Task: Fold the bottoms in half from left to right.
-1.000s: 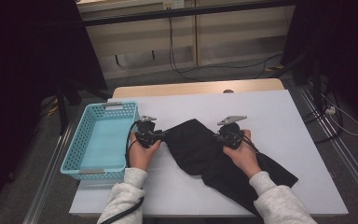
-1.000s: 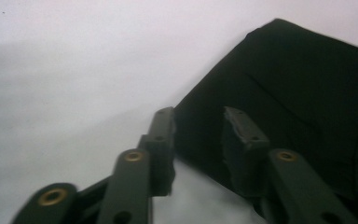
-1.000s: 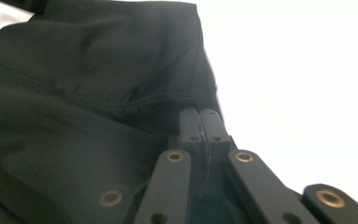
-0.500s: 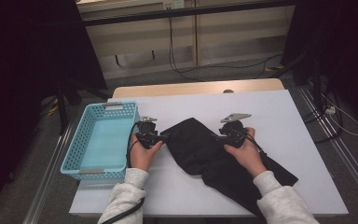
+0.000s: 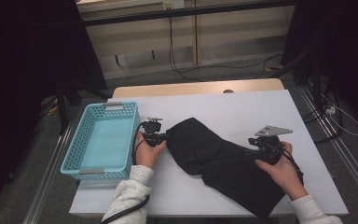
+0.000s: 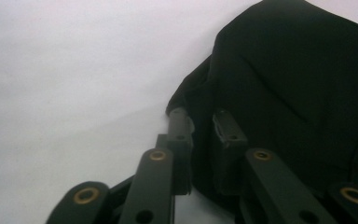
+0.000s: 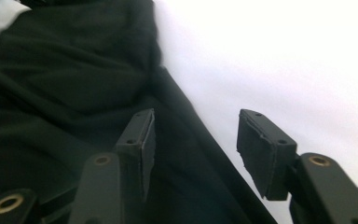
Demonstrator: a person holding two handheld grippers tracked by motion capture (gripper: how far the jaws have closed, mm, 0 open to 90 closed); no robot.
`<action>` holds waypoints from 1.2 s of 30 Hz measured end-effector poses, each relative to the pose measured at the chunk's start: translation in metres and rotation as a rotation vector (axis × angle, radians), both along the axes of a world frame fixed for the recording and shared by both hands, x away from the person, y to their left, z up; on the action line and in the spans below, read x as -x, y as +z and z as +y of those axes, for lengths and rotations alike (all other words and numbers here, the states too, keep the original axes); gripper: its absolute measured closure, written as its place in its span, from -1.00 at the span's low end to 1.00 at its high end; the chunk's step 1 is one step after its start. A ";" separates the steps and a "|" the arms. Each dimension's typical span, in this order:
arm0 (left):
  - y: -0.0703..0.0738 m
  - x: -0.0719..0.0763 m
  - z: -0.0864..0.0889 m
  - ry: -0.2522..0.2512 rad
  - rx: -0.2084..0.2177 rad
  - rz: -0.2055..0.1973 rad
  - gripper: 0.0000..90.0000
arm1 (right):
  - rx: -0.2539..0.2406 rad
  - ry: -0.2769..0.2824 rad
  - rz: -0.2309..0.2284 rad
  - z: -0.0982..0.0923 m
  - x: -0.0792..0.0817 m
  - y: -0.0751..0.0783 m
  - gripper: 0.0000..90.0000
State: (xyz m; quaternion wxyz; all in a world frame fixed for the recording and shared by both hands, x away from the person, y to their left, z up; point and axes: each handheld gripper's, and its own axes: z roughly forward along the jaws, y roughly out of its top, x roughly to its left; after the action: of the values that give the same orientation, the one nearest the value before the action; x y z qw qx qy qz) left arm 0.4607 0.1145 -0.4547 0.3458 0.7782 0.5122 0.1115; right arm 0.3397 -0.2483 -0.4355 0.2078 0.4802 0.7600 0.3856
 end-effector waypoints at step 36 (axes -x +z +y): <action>0.041 -0.028 0.031 0.126 0.018 -0.080 0.91 | 0.007 -0.047 0.124 -0.055 0.038 -0.025 0.19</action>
State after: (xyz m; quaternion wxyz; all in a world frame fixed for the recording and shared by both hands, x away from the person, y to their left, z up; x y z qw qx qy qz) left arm 0.4884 0.1458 -0.4133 0.3654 0.7360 0.5471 0.1594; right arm 0.3013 -0.3037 -0.4605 0.1709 0.5202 0.7612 0.3474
